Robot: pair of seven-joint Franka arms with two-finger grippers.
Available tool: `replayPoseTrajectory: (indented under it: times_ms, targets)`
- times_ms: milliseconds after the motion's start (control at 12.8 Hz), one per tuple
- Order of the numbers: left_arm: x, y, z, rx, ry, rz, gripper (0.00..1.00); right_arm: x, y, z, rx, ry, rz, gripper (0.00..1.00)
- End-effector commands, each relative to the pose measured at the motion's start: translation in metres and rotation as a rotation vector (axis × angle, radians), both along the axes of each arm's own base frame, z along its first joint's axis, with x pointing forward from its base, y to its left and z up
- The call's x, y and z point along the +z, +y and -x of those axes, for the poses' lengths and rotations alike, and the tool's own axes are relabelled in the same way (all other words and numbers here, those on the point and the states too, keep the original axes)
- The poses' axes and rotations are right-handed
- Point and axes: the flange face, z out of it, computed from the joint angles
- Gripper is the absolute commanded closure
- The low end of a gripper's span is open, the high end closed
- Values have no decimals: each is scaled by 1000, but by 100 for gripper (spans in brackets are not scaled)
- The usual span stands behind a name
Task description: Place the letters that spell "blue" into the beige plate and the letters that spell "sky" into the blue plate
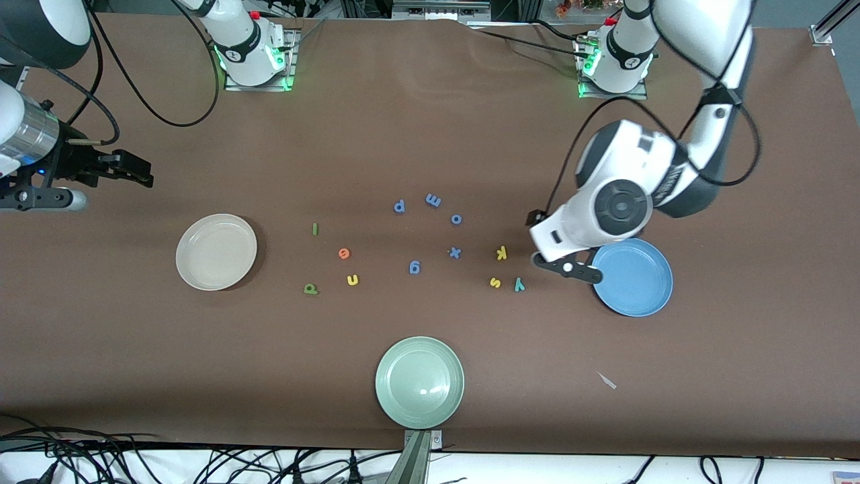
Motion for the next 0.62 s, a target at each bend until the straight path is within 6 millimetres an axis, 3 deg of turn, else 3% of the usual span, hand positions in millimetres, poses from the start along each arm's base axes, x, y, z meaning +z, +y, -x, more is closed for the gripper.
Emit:
replayPoseTrajectory:
  times_ms: [0, 156, 389, 545]
  targets:
    - [-45, -10, -4, 96, -14, 20, 0, -23, 31, -11, 57, 27, 13, 0]
    - [-85, -33, 15, 122, -28, 9, 0, -46, 58, -18, 100, 43, 14, 0]
    - [-137, -35, 20, 172, -58, 22, 0, -98, 102, -27, 159, 101, 18, 0]
    - [-136, -45, 22, 248, -68, 24, 0, -123, 128, -27, 107, 111, 36, 0]
